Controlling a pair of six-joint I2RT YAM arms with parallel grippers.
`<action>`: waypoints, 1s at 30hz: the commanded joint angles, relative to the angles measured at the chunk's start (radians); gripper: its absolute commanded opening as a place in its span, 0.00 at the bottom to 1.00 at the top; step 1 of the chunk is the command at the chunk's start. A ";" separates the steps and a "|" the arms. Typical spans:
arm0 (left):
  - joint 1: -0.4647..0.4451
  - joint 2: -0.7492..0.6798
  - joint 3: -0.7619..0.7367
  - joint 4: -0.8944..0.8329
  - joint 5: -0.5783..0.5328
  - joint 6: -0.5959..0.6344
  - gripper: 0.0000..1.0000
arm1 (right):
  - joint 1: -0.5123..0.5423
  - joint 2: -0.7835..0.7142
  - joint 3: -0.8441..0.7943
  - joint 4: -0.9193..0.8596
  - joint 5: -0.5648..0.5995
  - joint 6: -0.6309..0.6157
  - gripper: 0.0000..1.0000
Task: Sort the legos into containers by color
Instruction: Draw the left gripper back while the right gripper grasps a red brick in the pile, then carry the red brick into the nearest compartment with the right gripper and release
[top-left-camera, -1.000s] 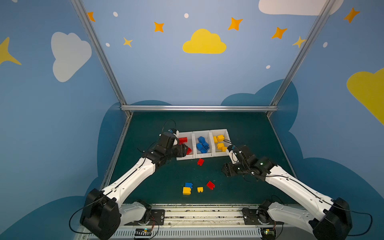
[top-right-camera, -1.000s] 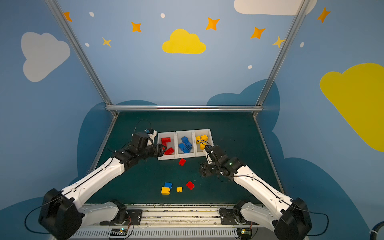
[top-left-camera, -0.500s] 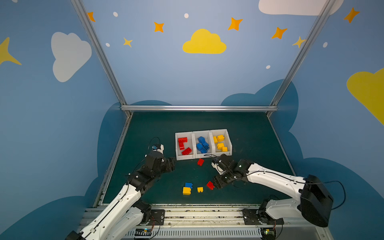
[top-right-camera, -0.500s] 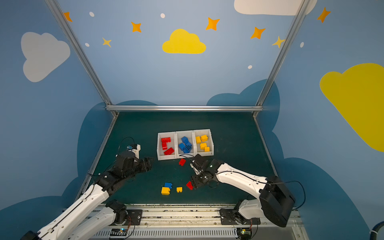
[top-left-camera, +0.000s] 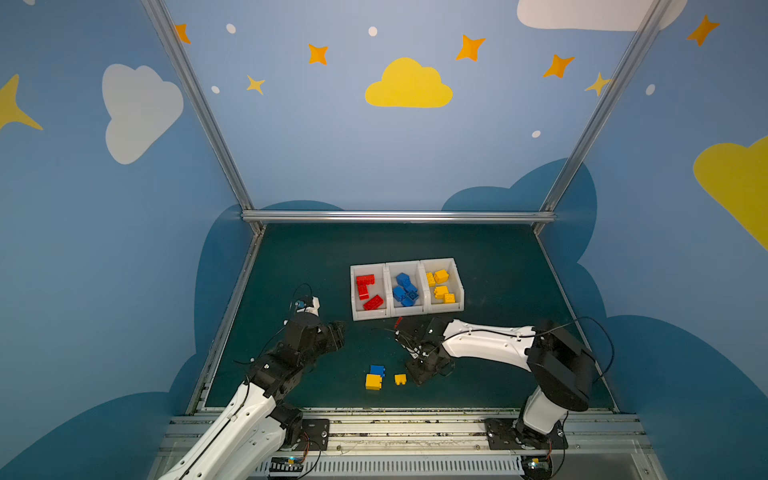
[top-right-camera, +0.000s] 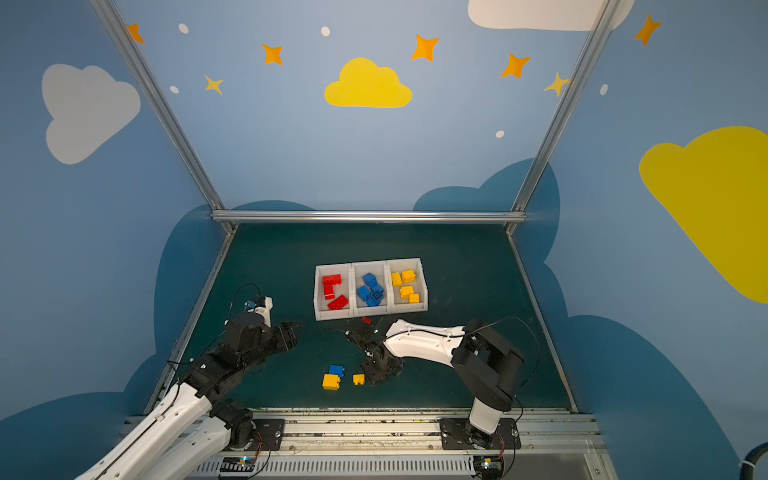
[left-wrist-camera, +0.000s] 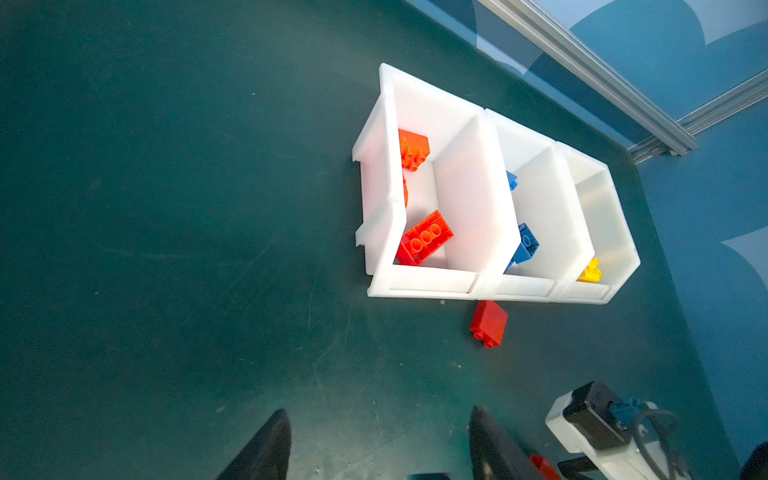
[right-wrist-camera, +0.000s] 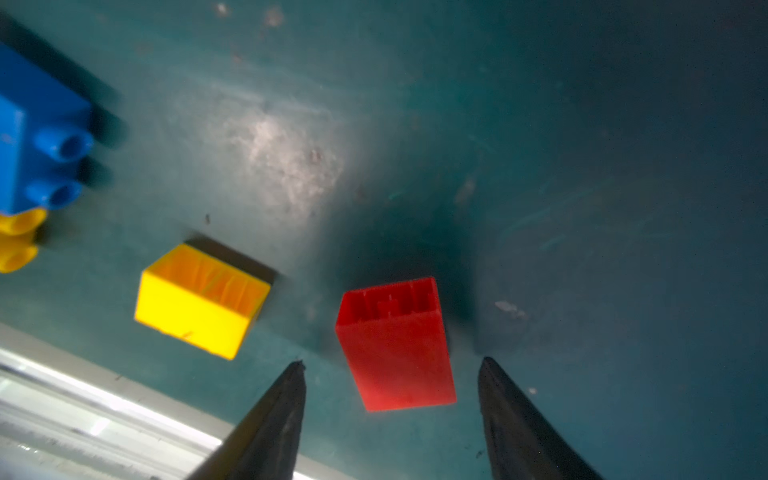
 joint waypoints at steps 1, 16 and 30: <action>0.003 -0.022 -0.010 -0.027 -0.013 -0.013 0.68 | 0.008 0.026 0.032 -0.036 0.022 0.007 0.61; 0.005 -0.074 -0.028 -0.052 -0.021 -0.029 0.68 | 0.023 0.045 0.065 -0.049 0.042 -0.001 0.30; 0.004 -0.140 -0.029 -0.102 -0.032 -0.045 0.68 | -0.057 0.099 0.425 -0.121 0.074 -0.240 0.26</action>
